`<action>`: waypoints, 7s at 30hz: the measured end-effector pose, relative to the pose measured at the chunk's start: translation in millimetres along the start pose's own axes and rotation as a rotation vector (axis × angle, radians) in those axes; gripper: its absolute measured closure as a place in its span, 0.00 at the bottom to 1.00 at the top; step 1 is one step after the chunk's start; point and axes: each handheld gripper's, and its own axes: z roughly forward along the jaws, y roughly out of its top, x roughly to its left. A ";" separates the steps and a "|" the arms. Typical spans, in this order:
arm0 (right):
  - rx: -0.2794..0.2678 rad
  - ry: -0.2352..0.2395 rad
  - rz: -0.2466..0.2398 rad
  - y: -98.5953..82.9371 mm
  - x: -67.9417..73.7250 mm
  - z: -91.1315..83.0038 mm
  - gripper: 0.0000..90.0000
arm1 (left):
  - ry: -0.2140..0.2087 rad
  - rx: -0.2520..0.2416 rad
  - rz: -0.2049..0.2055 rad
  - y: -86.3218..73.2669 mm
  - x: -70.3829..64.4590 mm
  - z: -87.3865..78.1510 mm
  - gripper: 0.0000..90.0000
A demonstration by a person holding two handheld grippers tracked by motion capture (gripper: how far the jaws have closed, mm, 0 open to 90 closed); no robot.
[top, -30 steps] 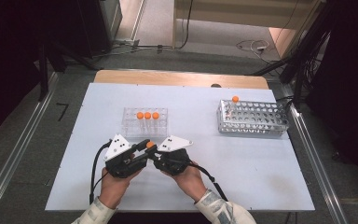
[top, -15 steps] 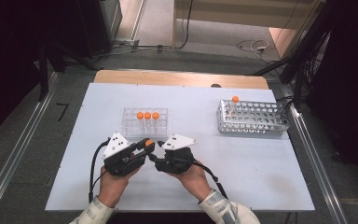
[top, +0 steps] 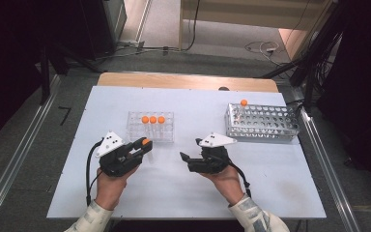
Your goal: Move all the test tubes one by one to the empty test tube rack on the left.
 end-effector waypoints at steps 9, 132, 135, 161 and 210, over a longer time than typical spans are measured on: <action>0.006 -0.064 0.048 -13.7 -28.8 -16.4 0.28 | 0.015 -0.014 -0.009 9.1 6.6 -6.7 0.77; -0.076 -0.401 0.243 -10.1 -125.7 -37.1 0.38 | 0.195 -0.007 -0.045 -15.1 25.6 6.2 0.31; -0.070 -0.424 0.243 -5.1 -133.8 -32.2 0.42 | 0.189 -0.005 -0.044 -15.4 24.8 7.2 0.31; -0.036 -0.486 0.293 8.6 -174.6 3.8 0.72 | 0.176 -0.008 -0.046 -15.6 24.2 6.1 0.31; -0.183 -0.461 0.227 35.4 -155.9 -68.5 0.80 | 0.183 0.011 -0.042 -17.5 22.1 7.6 0.29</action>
